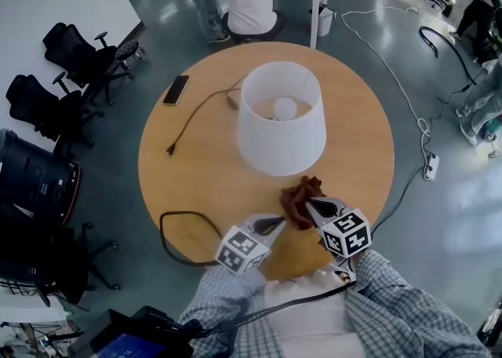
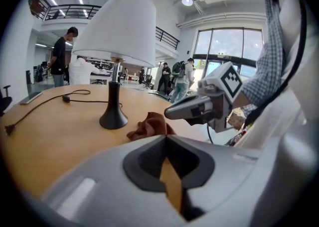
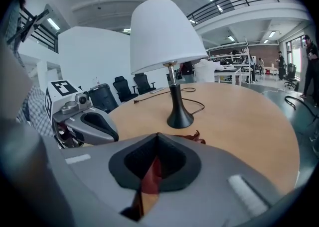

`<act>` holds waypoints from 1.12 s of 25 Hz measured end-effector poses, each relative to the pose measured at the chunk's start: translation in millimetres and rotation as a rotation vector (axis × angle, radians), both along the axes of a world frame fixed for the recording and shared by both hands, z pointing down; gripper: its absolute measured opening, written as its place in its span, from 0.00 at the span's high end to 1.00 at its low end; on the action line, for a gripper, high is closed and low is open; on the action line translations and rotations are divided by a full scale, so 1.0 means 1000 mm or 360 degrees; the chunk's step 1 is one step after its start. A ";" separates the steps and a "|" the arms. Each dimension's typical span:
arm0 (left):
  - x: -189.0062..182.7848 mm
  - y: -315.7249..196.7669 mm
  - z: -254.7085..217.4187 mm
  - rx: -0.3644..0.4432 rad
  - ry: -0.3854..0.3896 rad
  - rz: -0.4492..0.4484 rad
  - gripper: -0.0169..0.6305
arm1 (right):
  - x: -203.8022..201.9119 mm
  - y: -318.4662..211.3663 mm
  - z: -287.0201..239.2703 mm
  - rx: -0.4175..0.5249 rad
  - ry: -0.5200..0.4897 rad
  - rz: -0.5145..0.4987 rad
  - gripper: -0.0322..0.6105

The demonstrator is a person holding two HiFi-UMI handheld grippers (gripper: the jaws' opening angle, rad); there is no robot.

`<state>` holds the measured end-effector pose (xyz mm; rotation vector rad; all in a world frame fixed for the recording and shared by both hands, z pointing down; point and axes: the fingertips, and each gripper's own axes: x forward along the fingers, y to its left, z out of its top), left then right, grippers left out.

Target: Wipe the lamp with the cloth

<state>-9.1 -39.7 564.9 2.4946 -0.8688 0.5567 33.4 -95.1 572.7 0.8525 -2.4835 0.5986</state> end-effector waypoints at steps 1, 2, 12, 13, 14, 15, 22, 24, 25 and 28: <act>0.000 0.000 0.000 0.0000 -0.0002 0.0003 0.97 | 0.000 0.000 0.000 0.0002 0.0004 0.0004 0.95; 0.000 0.000 0.001 0.0000 -0.0003 0.0004 0.97 | 0.000 0.000 0.001 0.0002 0.0007 0.0007 0.95; -0.003 0.000 0.004 -0.0014 -0.0006 -0.0003 0.97 | -0.001 0.000 0.006 -0.0020 0.0039 0.0016 0.95; -0.003 0.000 0.004 -0.0016 -0.0006 -0.0004 0.97 | -0.001 0.000 0.006 -0.0019 0.0041 0.0016 0.95; -0.003 0.000 0.003 -0.0017 -0.0006 -0.0003 0.97 | -0.001 0.000 0.006 -0.0020 0.0042 0.0018 0.95; -0.003 0.000 0.003 -0.0018 -0.0004 0.0000 0.97 | -0.001 -0.001 0.006 -0.0021 0.0043 0.0020 0.95; 0.000 0.000 0.003 -0.0019 0.0001 0.0015 0.97 | -0.001 -0.001 0.009 -0.0040 0.0039 0.0019 0.95; 0.000 0.000 0.003 -0.0020 0.0003 0.0015 0.97 | -0.002 -0.001 0.009 -0.0041 0.0042 0.0015 0.95; 0.000 0.000 0.003 -0.0022 0.0003 0.0014 0.97 | -0.002 -0.002 0.009 -0.0042 0.0043 0.0014 0.95; 0.000 0.000 0.005 -0.0028 0.0000 0.0012 0.97 | -0.001 -0.001 0.009 -0.0045 0.0042 0.0012 0.95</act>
